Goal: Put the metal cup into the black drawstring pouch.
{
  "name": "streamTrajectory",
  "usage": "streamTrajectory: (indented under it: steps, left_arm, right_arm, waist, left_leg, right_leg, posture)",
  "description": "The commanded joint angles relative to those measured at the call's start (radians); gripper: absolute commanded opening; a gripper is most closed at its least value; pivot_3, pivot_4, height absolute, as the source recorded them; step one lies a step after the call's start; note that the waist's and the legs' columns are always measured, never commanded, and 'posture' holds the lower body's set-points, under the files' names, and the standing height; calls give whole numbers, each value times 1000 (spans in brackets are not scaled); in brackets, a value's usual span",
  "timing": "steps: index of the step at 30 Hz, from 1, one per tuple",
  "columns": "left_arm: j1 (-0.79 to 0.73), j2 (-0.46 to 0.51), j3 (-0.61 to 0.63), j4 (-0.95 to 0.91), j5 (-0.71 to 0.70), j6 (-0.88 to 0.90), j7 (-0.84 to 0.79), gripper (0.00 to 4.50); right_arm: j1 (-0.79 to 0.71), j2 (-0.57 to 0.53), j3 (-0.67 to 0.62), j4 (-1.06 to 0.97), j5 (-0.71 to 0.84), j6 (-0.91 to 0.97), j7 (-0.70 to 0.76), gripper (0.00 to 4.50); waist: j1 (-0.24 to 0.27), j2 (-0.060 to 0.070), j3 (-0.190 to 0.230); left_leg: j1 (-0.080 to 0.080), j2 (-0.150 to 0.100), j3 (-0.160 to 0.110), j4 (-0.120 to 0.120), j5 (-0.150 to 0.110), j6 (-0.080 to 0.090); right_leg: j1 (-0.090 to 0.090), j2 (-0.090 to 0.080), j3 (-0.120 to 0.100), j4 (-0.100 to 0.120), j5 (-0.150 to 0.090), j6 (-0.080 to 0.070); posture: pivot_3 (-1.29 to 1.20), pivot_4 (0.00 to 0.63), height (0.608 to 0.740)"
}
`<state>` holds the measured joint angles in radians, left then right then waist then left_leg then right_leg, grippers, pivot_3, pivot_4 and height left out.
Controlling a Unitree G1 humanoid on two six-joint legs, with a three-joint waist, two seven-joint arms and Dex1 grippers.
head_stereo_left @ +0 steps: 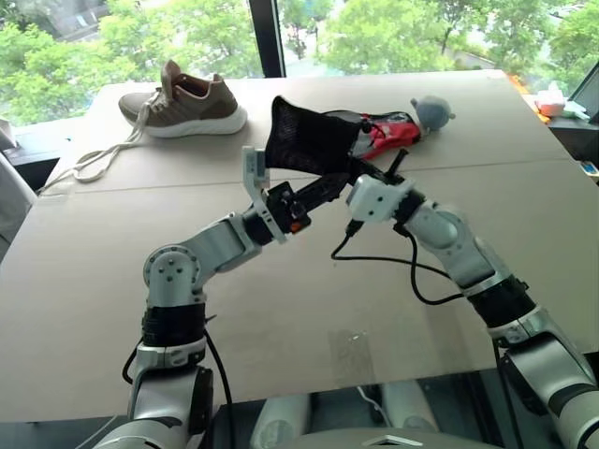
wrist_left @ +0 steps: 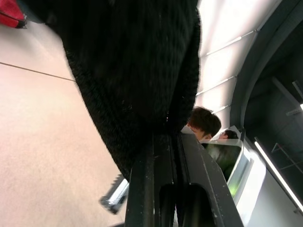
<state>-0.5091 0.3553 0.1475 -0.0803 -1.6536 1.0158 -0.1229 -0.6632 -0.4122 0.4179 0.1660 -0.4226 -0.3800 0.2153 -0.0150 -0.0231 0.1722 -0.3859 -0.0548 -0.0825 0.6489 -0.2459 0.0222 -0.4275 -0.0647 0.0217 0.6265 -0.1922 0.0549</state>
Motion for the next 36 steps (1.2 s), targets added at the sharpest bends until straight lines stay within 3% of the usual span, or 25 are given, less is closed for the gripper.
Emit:
streamTrajectory:
  steps: [1, 5, 9, 14, 21, 27, 34, 36]
  left_arm:
    - [-18, 13, 7, -6, -1, 11, -15, 0]
    - [-17, 45, 29, 9, 18, 15, -39, 0]
    - [-30, 79, 48, 23, 37, 14, -87, 0]
    - [-29, 88, 54, 26, 55, 22, -123, 0]
    - [-9, 78, 42, -13, 28, 44, -147, 0]
    - [-10, 80, 41, -18, 26, 63, -159, 0]
    - [-4, 85, 50, -19, 34, 66, -160, 0]
    - [-8, 83, 55, -16, 33, 62, -160, 0]
  right_arm:
    - [7, 53, -69, 6, 131, -31, 22, 211]
    - [19, 66, -123, -25, 362, -4, 201, 211]
    - [59, 53, -156, -73, 585, 144, 400, 211]
    - [68, 121, -285, -189, 960, 551, 444, 211]
    - [55, 250, -463, -229, 1401, 982, 313, 211]
    - [31, 316, -566, -178, 1609, 1153, 235, 211]
    - [35, 344, -589, -174, 1670, 1242, 197, 211]
    - [53, 319, -545, -210, 1594, 1234, 230, 211]
  waist:
    - [-1, 0, 0]
    - [0, 0, 0]
    - [2, 0, 0]
    - [0, 0, 0]
    - [1, 1, 0]
    - [1, 1, 0]
    - [0, 1, 0]
    - [0, 1, 0]
  left_leg:
    - [0, 2, 1, 0, 0, 0]
    - [0, 3, 1, 1, 0, 0]
    - [0, 3, -1, 1, 0, 1]
    - [0, 4, -2, 0, 0, 1]
    - [0, 4, -2, 0, 0, 1]
    - [-2, 4, -2, 0, -2, 3]
    - [-2, 4, -1, 0, -2, 4]
    - [-2, 4, -1, 0, -2, 4]
  right_leg:
    - [0, 0, 1, 0, 0, 0]
    - [0, 0, 1, -1, 0, 0]
    - [2, 0, -1, -1, 0, 0]
    - [2, 0, -1, -1, 0, 0]
    - [2, 0, -2, -1, 0, 0]
    - [0, -1, -2, 0, 0, 0]
    - [-1, -1, -1, 0, 0, 0]
    - [-1, -1, -1, 0, 0, 0]
  posture:
    - [0, 150, 736]
    - [0, 150, 736]
    - [0, 150, 736]
    - [0, 150, 736]
    - [0, 150, 736]
    - [0, 150, 736]
    - [0, 150, 736]
    - [0, 150, 736]
